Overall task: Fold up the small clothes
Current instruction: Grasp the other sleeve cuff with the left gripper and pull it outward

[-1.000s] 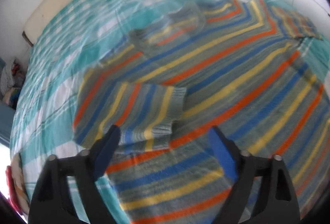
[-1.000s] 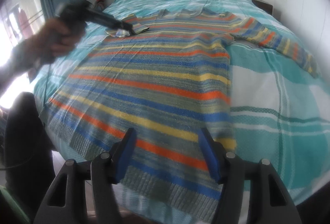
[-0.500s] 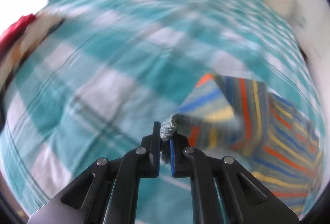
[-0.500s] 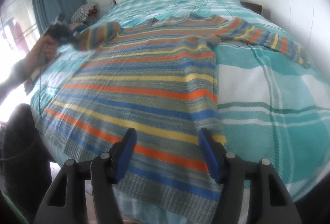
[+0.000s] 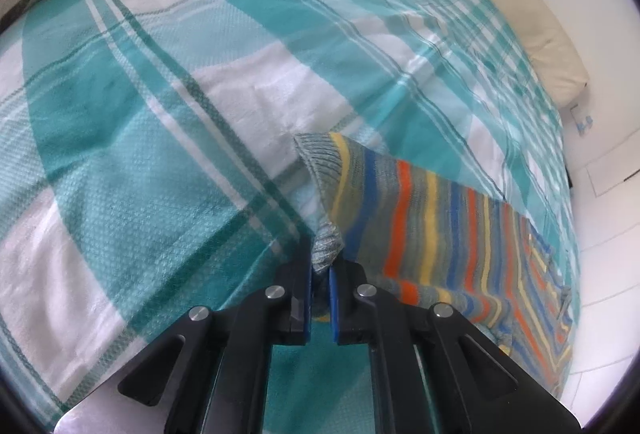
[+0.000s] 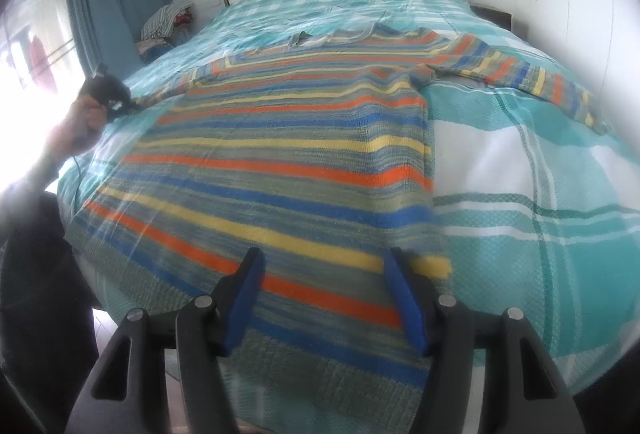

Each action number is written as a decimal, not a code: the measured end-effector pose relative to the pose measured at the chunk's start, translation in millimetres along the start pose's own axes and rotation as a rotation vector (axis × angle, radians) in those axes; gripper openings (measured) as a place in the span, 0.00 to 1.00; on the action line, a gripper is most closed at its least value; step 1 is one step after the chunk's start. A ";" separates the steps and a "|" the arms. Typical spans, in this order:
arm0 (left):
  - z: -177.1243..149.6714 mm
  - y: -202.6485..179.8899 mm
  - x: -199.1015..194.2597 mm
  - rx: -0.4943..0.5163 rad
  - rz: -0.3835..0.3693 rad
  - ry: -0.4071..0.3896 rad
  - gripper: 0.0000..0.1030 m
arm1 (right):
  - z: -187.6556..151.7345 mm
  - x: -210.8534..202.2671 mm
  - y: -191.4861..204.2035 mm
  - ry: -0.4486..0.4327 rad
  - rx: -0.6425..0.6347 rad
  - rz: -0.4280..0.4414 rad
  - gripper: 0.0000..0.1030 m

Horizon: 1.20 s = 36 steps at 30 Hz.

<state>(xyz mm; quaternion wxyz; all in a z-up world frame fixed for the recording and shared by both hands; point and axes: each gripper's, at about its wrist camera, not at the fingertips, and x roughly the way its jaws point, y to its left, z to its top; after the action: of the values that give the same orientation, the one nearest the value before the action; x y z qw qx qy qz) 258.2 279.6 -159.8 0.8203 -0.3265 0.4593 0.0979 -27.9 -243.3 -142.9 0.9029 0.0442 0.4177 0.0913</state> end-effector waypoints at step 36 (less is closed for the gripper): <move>-4.5 -13.8 10.8 0.086 0.096 -0.030 0.05 | -6.6 12.9 14.2 0.023 -0.071 -0.038 0.71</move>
<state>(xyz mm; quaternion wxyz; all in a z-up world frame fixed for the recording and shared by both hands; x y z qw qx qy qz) 267.5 264.7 -164.1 0.8347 -0.2670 0.4659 0.1224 -26.5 -226.8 -154.5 0.9007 0.0032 0.4252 0.0893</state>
